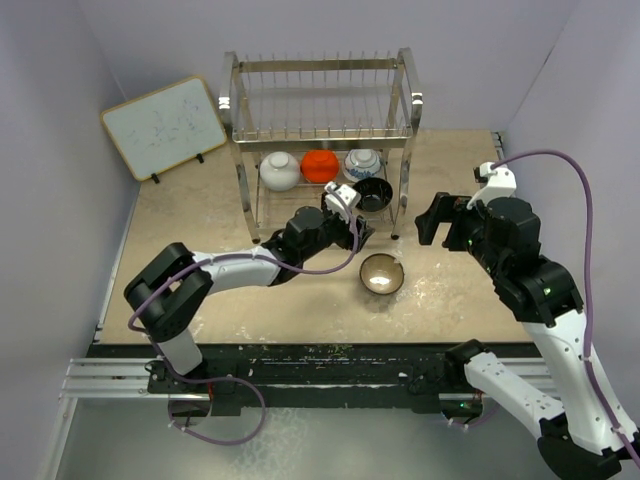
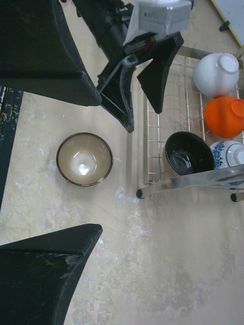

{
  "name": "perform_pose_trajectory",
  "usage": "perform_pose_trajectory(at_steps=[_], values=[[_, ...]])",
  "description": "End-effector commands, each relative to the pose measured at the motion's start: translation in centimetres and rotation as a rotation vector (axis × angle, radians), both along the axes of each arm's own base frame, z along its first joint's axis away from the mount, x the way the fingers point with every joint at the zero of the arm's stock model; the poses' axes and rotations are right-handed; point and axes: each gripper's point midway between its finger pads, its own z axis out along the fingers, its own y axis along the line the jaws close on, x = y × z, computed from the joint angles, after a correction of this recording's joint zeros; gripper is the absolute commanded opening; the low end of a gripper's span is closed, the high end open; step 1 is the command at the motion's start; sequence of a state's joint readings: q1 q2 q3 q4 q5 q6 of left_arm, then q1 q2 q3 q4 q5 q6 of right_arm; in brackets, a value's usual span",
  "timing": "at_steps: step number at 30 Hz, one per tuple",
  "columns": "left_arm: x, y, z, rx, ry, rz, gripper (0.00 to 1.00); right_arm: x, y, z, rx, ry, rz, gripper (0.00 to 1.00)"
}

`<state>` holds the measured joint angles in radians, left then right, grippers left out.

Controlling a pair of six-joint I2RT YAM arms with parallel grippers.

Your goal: Load the bowls into the dish rack

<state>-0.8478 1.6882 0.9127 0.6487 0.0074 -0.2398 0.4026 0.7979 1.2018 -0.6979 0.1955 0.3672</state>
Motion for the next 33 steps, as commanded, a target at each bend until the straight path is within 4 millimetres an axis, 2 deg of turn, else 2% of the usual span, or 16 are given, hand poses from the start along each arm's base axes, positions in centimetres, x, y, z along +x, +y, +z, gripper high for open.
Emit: perform_pose_trajectory(at_steps=[1, 6, 19, 25, 33], values=[[2.1, -0.4, 0.2, 0.179, -0.166, 0.026, 0.79, 0.5, -0.1, 1.7, 0.022, -0.052, -0.016, 0.99], [3.2, -2.0, 0.1, 0.253, -0.227, 0.008, 0.81, 0.7, 0.0, 1.6, 0.016, -0.05, -0.014, 0.99], [6.0, -5.9, -2.4, 0.409, -0.251, -0.061, 0.78, 1.1, 0.0, 1.4, 0.003, -0.049, -0.014, 0.99], [7.2, -6.4, -3.4, 0.434, -0.242, -0.043, 0.75, 1.3, 0.1, 1.2, 0.0, -0.045, -0.011, 0.99], [8.8, -6.0, -4.6, 0.42, -0.208, -0.024, 0.6, 1.4, 0.1, 1.0, -0.005, -0.041, -0.01, 0.99]])
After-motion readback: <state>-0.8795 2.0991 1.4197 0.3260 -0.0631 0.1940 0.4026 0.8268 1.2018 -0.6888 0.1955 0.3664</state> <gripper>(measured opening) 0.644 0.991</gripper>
